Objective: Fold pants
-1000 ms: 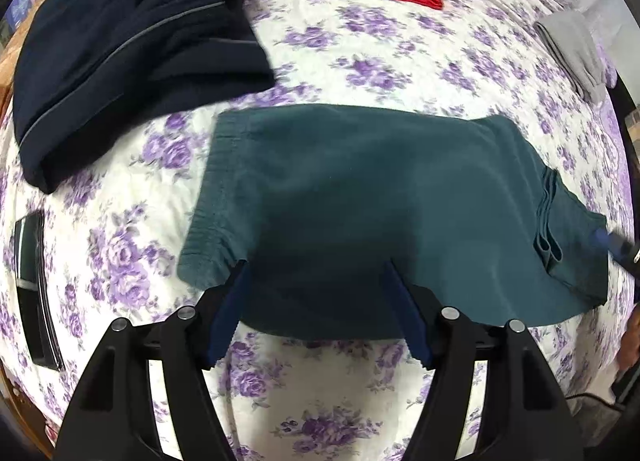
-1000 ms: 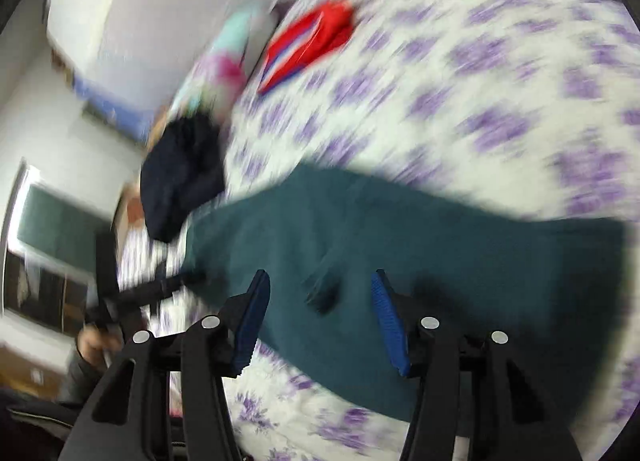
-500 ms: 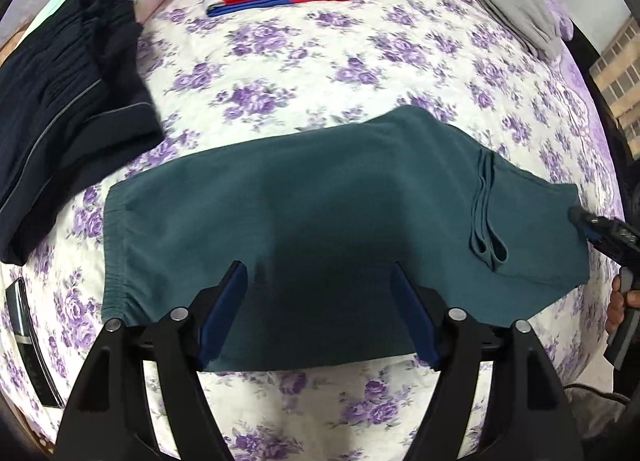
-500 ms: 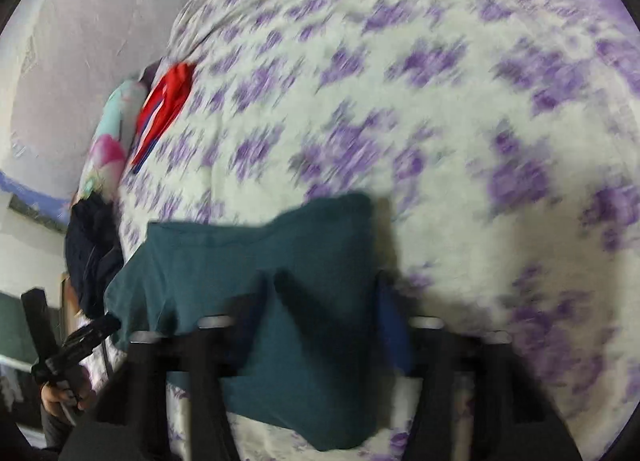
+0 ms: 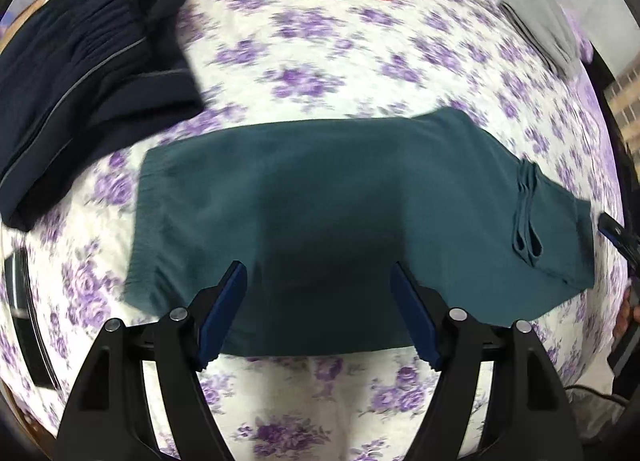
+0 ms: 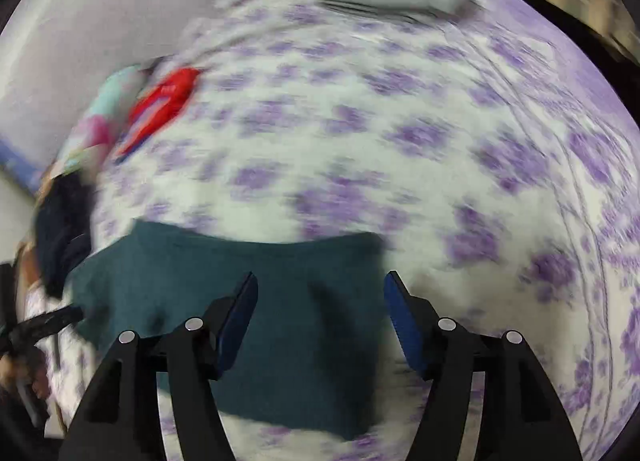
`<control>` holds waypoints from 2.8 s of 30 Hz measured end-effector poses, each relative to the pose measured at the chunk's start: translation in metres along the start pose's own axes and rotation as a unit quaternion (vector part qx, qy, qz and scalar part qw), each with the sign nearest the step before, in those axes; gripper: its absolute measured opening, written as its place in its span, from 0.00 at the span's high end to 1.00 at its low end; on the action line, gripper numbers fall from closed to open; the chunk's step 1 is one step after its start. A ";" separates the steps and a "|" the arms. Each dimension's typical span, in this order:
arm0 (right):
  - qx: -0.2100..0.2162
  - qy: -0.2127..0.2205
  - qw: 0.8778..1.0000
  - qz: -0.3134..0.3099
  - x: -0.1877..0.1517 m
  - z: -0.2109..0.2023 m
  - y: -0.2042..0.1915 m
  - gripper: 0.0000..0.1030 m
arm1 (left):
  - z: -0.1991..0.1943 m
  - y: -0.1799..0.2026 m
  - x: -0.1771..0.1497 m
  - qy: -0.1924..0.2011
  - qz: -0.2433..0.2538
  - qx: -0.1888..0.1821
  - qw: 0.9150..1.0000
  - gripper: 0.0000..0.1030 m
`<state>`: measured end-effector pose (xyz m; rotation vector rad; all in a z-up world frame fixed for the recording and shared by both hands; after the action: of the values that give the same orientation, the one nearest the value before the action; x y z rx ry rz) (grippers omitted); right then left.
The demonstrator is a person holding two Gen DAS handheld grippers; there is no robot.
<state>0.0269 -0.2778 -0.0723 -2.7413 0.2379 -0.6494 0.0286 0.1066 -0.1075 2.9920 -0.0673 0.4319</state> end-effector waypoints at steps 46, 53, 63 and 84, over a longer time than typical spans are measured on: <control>0.067 -0.051 0.995 0.061 -0.031 -0.004 0.021 0.32 | 0.036 -0.087 0.003 -0.022 -0.061 0.062 0.996 0.57; 0.076 -0.048 0.994 0.057 -0.033 0.001 0.013 0.31 | 0.016 -0.050 0.016 -0.038 0.023 0.076 0.996 0.82; 0.102 -0.034 0.993 0.054 -0.023 -0.011 0.008 0.31 | -0.078 0.131 0.048 0.066 0.150 -0.168 0.972 0.31; 0.104 -0.140 0.985 -0.015 -0.058 0.069 -0.092 0.40 | 0.024 0.046 0.008 -0.026 -0.017 -0.057 0.998 0.12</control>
<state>0.0151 -0.1600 -0.1236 -2.5973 0.0608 -0.2722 0.0401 0.0580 -0.1230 2.8869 -0.0446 0.3332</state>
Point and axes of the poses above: each gripper's, at about its wrist camera, not at the fingertips, and z roughly the way its jaws point, y to its right, x to its top, the point moved 4 cm from there along z, roughly the way its jaws point, and after that the axes turned 8 degrees about z, right-handed, at the moved point
